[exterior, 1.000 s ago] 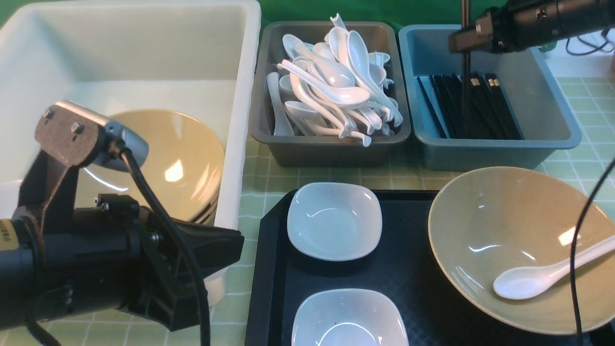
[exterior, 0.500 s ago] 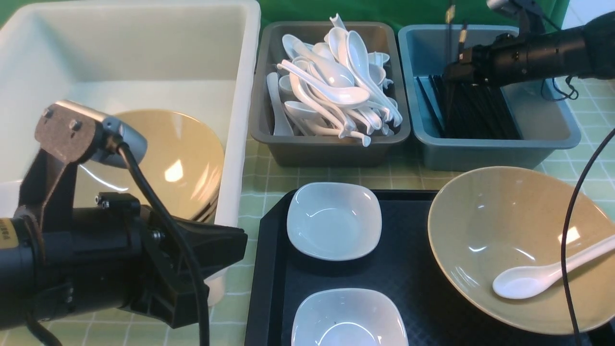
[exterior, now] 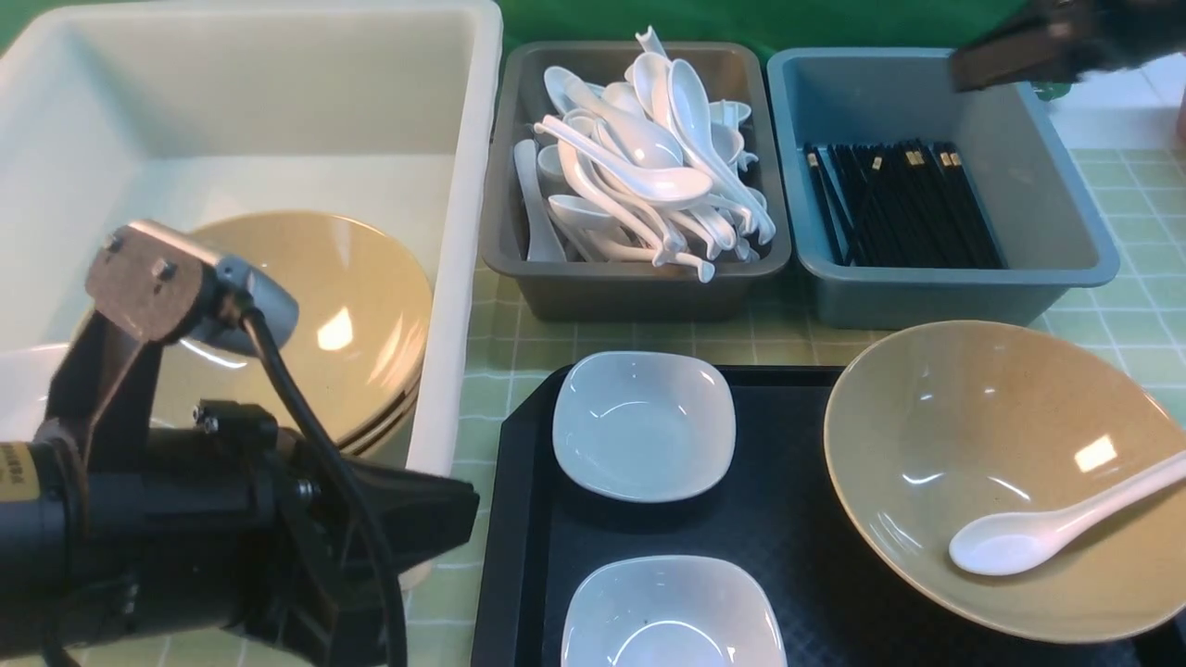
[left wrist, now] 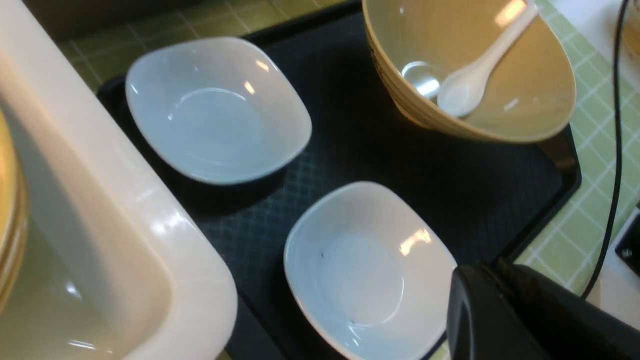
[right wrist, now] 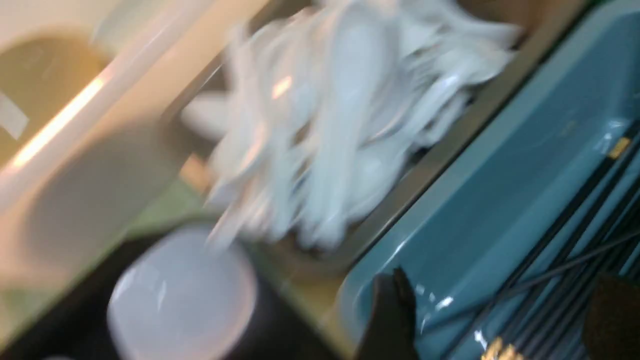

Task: On green table put chopsticks spoon bowls plates into blue grey white boxes.

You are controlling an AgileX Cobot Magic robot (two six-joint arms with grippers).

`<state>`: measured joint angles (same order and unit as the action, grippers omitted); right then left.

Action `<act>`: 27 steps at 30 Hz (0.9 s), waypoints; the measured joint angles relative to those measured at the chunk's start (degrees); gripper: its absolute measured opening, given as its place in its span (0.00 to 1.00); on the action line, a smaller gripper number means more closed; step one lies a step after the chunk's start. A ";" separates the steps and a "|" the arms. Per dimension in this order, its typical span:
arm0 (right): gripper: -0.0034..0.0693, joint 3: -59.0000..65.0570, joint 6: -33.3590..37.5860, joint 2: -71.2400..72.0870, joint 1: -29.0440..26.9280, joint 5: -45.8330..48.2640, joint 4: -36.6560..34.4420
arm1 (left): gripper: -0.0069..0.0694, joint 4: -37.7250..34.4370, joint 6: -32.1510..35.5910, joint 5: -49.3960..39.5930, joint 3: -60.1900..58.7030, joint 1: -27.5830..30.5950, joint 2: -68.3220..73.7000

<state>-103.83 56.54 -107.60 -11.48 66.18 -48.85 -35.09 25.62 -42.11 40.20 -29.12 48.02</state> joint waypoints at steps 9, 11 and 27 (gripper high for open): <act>0.73 22.23 9.24 19.48 8.51 -0.83 19.96 | 0.09 1.09 6.32 -8.35 6.94 0.00 0.00; 0.73 28.33 10.49 21.11 14.12 -1.23 31.25 | 0.09 1.96 6.51 -9.76 9.10 0.00 0.00; 0.73 37.98 15.38 13.02 25.74 -2.80 60.12 | 0.09 3.02 6.51 -15.69 10.11 0.00 0.00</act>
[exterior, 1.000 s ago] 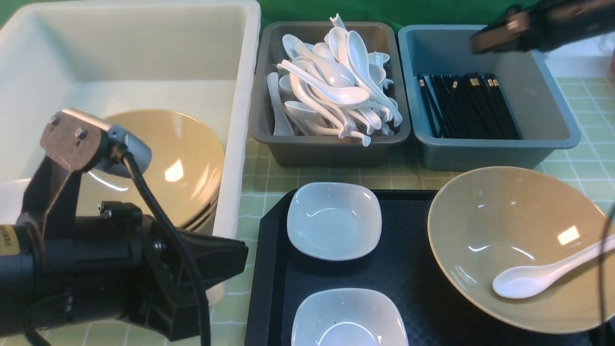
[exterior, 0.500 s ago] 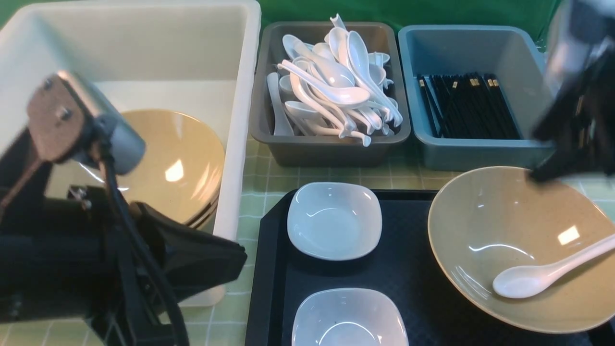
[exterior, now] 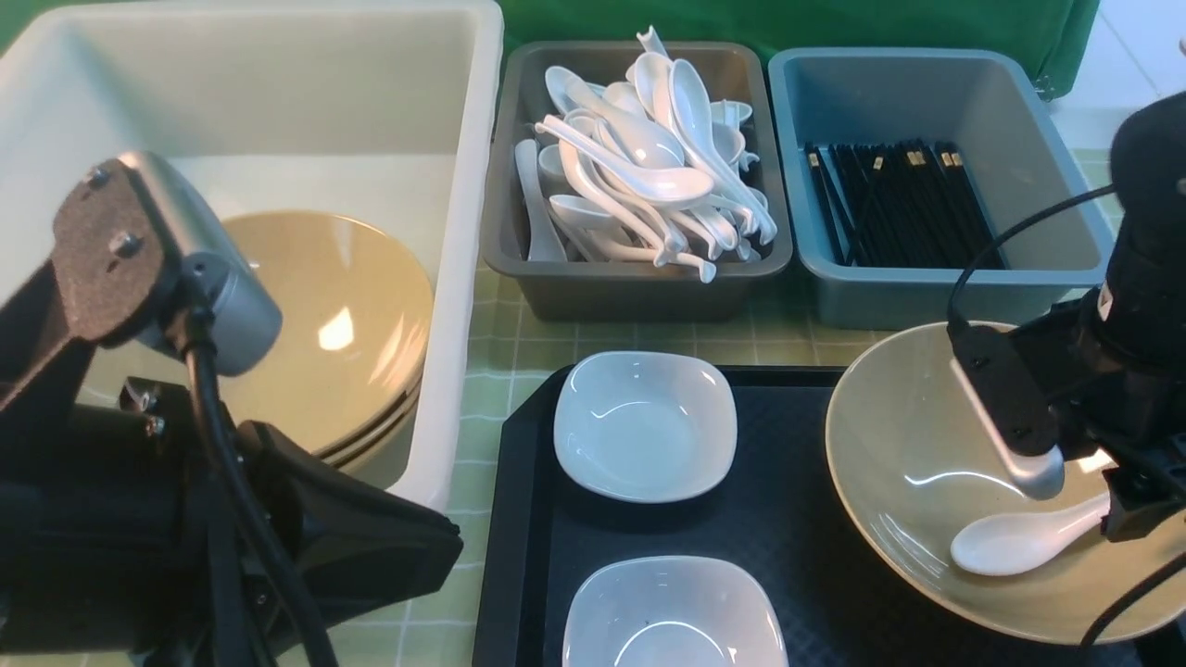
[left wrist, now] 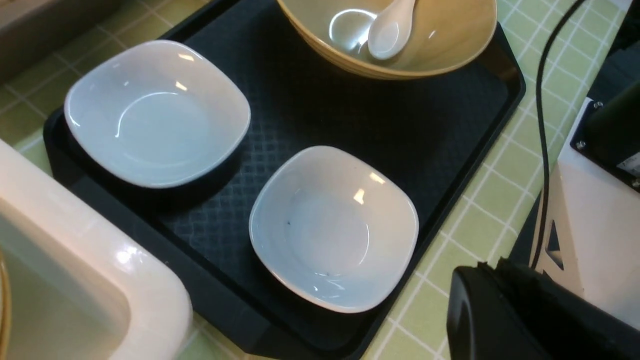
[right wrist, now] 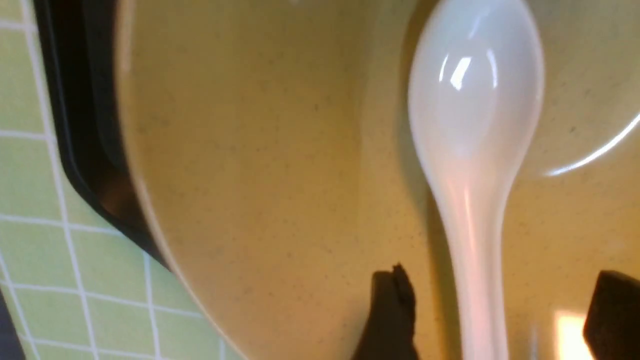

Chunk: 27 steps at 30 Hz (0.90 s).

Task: On green table put chopsticks spoon bowls plates into blue grey white boxes.
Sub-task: 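Reach down and grasp the white spoon resting in the bowl with the right gripper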

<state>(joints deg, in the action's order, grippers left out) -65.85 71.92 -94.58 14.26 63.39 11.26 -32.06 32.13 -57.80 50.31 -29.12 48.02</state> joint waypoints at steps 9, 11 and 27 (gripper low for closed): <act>0.73 0.00 -4.21 -5.45 0.02 -2.37 4.14 | 0.09 0.00 0.00 -0.83 0.07 0.00 0.00; 0.72 0.00 -6.47 -7.04 0.02 -2.89 5.79 | 0.09 0.00 0.00 -0.90 0.07 0.00 0.00; 0.25 -0.19 -9.48 -7.93 0.07 -1.87 4.56 | 0.09 0.12 0.01 0.05 0.07 0.00 0.00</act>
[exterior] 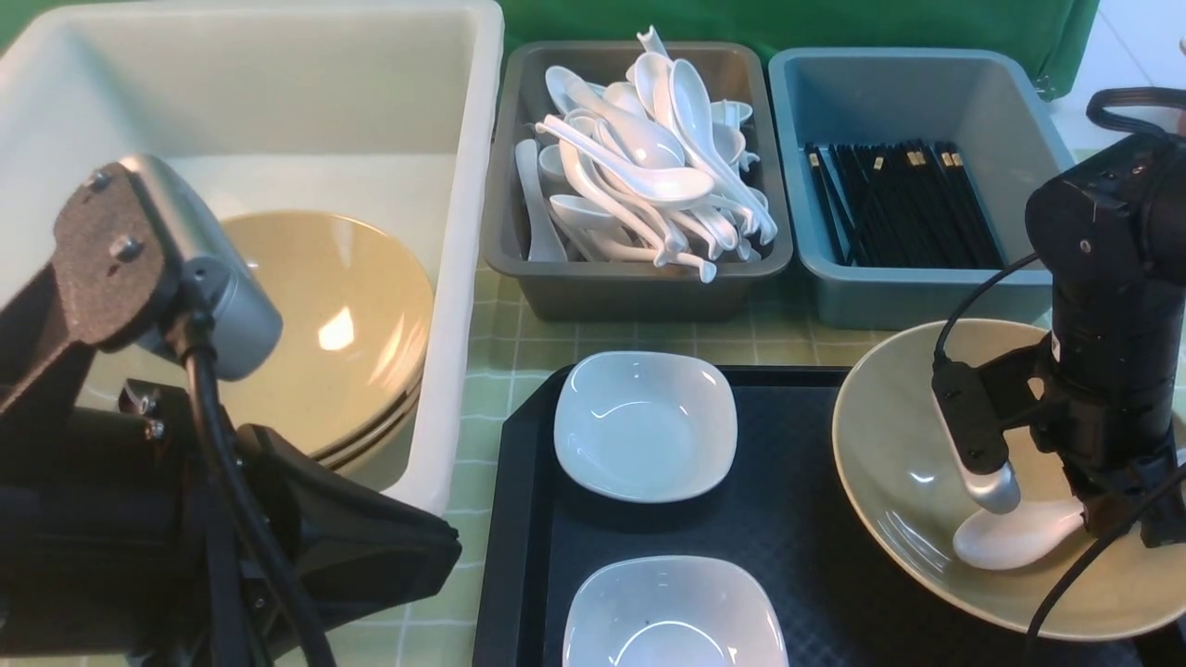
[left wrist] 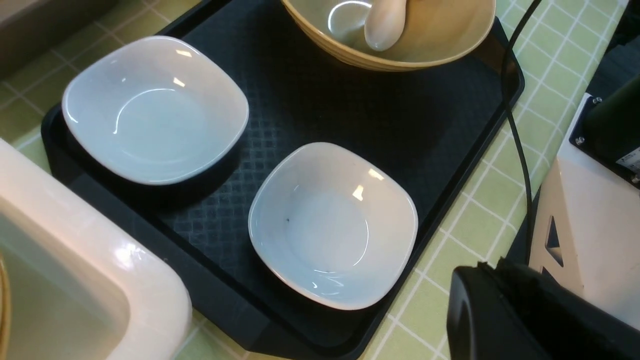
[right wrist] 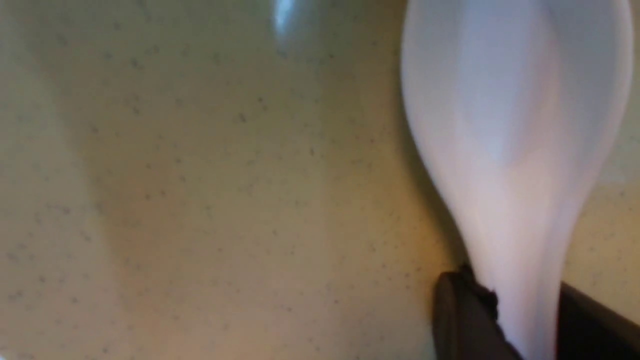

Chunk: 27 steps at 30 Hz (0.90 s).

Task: On green table put chopsticks spoon bowls plates into blue grey white boxes.
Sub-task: 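Reach down and grasp the white spoon resting in the bowl with the right gripper, then place the white spoon into the bin of spoons with the right gripper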

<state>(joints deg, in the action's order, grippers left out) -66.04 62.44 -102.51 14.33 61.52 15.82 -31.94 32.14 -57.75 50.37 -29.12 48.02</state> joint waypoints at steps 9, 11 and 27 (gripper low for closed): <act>0.25 -12.42 -0.51 2.06 0.00 4.44 -15.82 | 0.09 0.30 0.05 3.15 0.00 0.00 0.00; 0.25 -19.24 -3.00 2.01 0.00 4.65 -24.27 | 0.09 0.30 0.05 4.15 0.00 0.00 0.00; 0.25 -51.49 -6.91 -20.38 0.00 -23.53 -69.98 | 0.09 0.48 0.05 5.57 0.00 0.00 0.00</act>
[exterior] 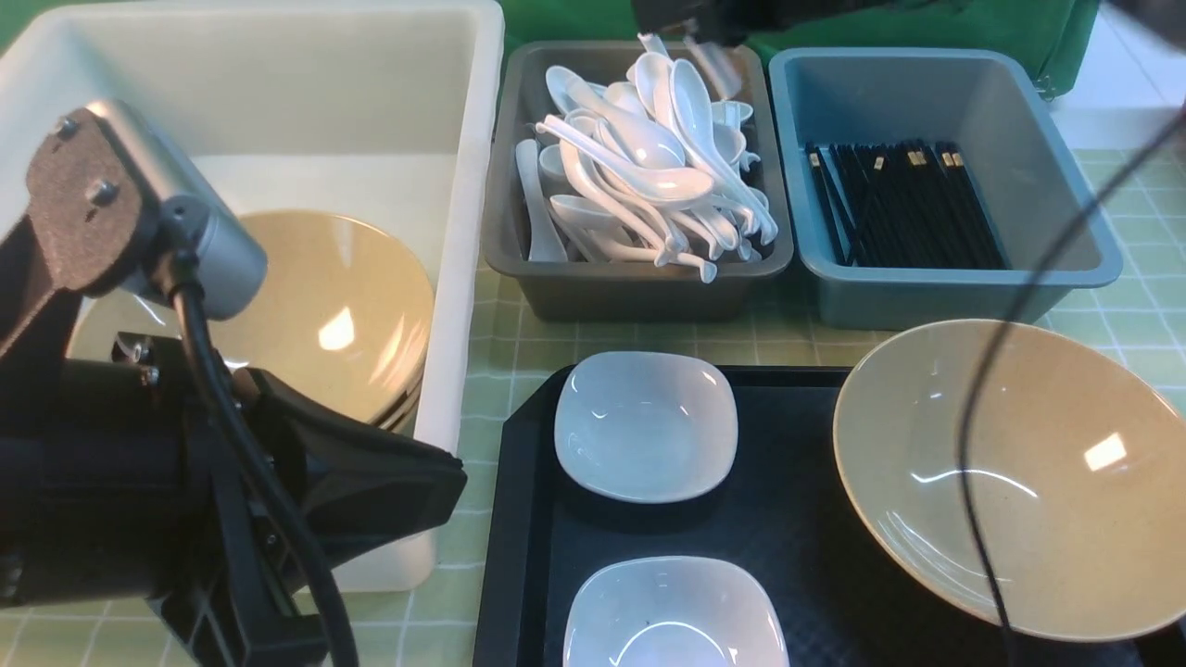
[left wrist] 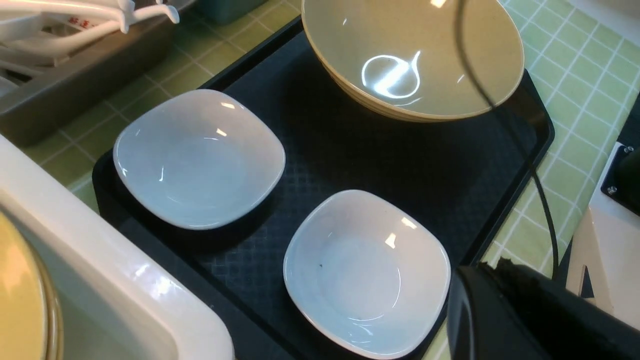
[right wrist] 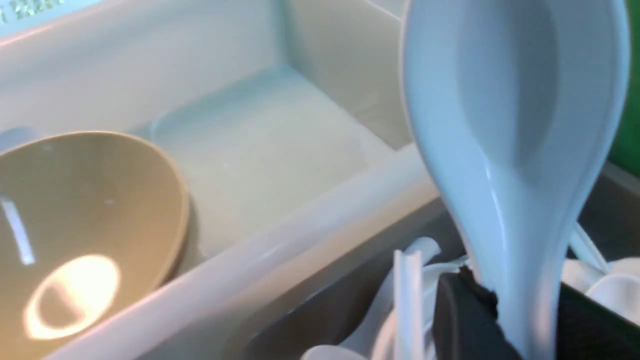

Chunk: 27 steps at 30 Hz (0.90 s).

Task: On green table put chopsticks spoon bowls plates into blue grey white boxes.
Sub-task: 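Place the white spoon into the bin of spoons with the right gripper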

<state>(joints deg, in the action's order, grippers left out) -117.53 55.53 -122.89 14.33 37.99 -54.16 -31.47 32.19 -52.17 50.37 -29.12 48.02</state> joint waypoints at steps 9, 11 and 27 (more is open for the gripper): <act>0.47 -4.80 -3.03 -8.77 0.00 -1.38 -0.08 | 0.09 0.00 0.00 0.00 0.00 0.00 0.00; 0.59 -4.95 -3.47 -8.63 0.00 -2.05 -0.42 | 0.09 0.00 0.00 0.00 0.00 0.00 0.00; 0.78 -16.23 -14.07 1.02 -4.28 26.08 9.02 | 0.09 -0.16 -0.29 -1.11 0.00 0.00 0.00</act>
<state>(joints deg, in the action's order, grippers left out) -133.76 41.45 -121.88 10.05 64.07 -45.13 -31.63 31.90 -53.28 50.37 -29.12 48.02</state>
